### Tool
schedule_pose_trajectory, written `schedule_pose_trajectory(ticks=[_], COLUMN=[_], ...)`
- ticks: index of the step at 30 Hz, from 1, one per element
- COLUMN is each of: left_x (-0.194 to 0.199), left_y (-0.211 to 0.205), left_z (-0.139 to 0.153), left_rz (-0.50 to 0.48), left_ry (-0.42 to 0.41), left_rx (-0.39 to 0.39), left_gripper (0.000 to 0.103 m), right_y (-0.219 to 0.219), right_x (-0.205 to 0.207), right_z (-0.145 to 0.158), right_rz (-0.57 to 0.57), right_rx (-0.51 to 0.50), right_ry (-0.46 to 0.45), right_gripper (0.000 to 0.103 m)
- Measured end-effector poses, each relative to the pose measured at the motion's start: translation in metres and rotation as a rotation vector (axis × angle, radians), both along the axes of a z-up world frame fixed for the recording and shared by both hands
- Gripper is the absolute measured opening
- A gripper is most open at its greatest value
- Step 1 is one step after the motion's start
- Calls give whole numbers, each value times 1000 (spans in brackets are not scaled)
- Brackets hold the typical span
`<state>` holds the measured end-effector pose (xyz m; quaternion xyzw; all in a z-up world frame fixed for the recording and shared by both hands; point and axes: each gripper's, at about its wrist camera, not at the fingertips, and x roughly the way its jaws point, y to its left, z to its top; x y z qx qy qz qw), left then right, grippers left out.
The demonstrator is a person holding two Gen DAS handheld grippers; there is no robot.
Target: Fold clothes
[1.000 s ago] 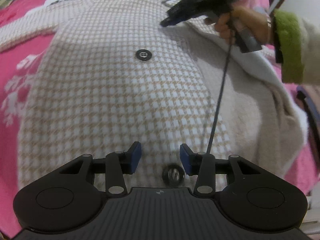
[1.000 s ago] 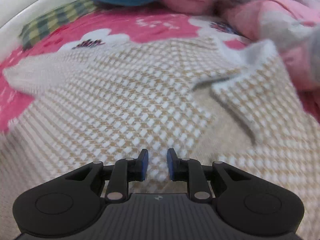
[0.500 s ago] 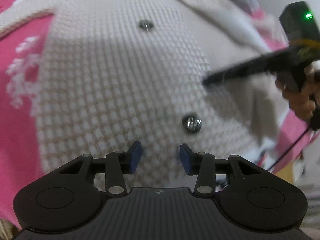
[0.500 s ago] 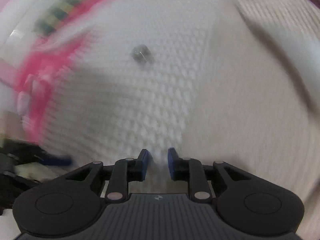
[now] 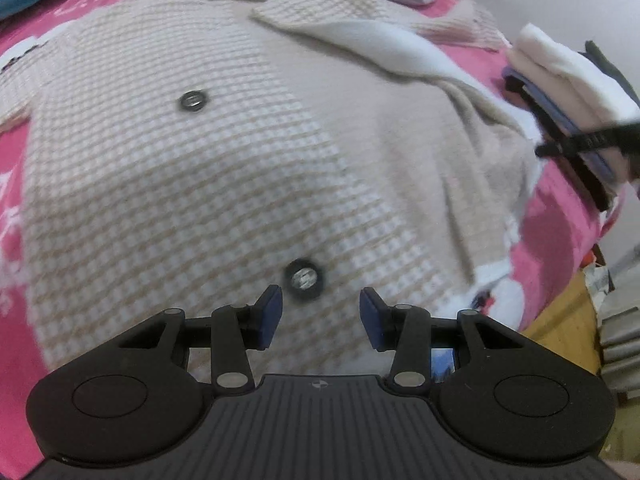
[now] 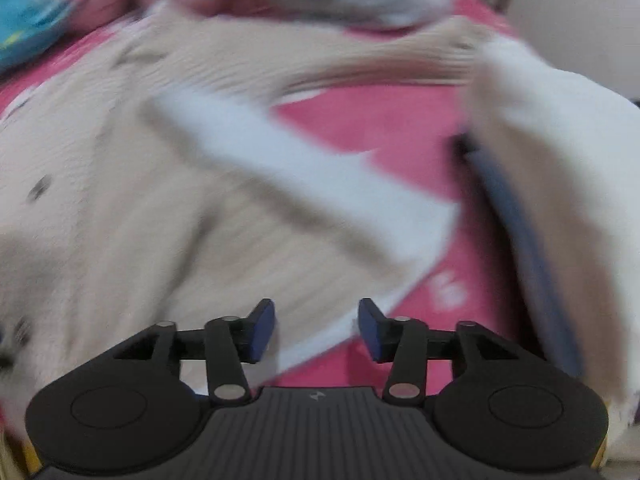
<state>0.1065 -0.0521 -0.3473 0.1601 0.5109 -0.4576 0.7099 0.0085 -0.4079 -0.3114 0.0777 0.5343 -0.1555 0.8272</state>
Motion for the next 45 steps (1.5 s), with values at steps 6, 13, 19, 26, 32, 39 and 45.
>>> schedule_pose_trajectory(ticks=[6,13,19,26,32,39,45], left_x=[-9,-12,-13,-9,17,55,72], left_y=[-25,-43,-43,-33,-7,91,153], left_z=[-3,-15,-19,-21,-26,-15,-16], left_rz=[7,41,55,146,329,643,702], left_ry=[4,20,23,76,267,514,639], left_rx=[-2,47,51,6,-91,-231,-328], left_gripper=[42,42,43,43,43,43,45], right_y=[-76,-90,-89,-65,3,144,209], right_x=[9,9,5,1,2,0,-17], right_z=[-34,-72,-66,-16,50,71,10], right_rz=[-390,-570,-595,-468,-119,480,672], right_rx=[148,134,183,178,402,583,493], right_ry=[-44,-155,-242,-340,-490,-392,-163], right_gripper=[61,61,13,4,4,4,4])
